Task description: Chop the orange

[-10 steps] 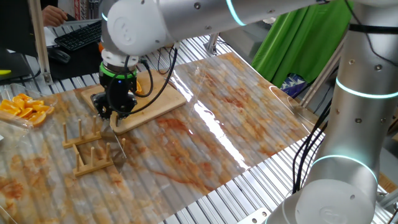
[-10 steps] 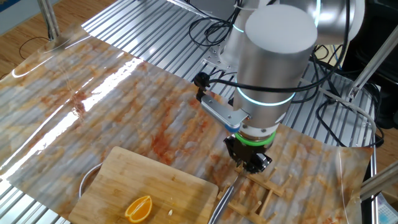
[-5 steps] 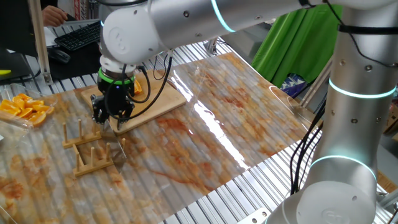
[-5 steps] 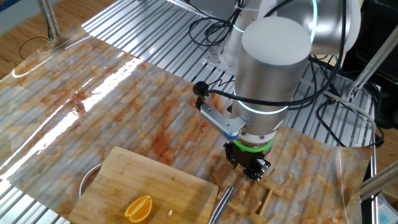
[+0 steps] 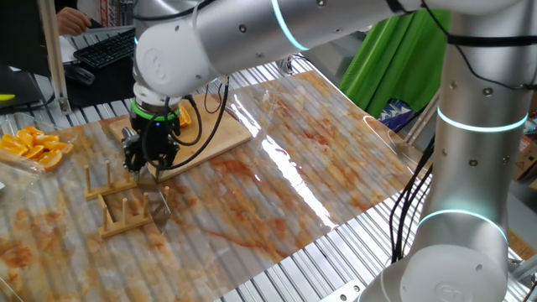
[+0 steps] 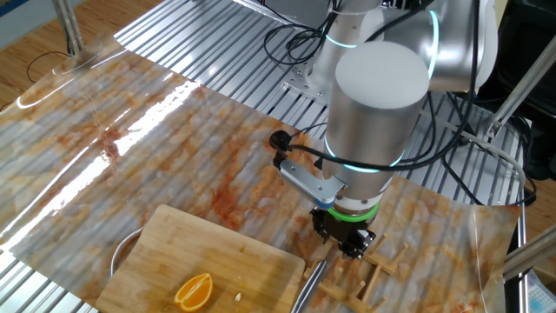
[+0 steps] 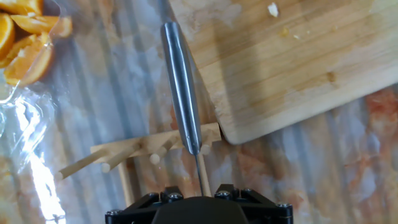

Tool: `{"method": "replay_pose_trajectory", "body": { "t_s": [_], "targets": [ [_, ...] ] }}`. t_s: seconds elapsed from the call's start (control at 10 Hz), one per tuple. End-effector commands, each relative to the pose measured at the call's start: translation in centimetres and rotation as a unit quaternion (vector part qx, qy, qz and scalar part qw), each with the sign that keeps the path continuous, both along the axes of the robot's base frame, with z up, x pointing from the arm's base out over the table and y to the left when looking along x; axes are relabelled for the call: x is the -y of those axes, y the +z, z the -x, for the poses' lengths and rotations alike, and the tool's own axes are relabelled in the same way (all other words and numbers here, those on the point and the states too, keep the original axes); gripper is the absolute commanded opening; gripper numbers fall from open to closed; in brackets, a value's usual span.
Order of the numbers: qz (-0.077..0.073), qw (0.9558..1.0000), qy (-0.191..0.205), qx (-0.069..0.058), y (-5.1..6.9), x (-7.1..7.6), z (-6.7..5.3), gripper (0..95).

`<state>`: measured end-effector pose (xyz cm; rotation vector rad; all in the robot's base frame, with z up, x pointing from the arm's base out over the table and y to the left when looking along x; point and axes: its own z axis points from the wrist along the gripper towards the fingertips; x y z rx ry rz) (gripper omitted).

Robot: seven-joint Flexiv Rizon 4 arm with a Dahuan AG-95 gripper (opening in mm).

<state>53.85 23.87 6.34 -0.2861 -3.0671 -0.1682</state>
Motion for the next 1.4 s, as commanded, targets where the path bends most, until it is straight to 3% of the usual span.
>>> {"method": "replay_pose_trajectory", "body": {
  "t_s": [0.1, 0.9, 1.0, 1.4],
  "targets": [
    [0.0, 1.0, -0.001, 0.001, -0.2, 0.1, 0.1, 38.0],
    [-0.005, 0.9999, -0.001, 0.015, -1.9, 0.0, -0.1, 38.0],
    [-0.006, 0.9998, -0.002, 0.019, -2.3, 0.0, -0.2, 19.0],
    [-0.01, 0.9996, -0.001, 0.026, -3.0, 0.1, -0.2, 19.0]
  ]
}}
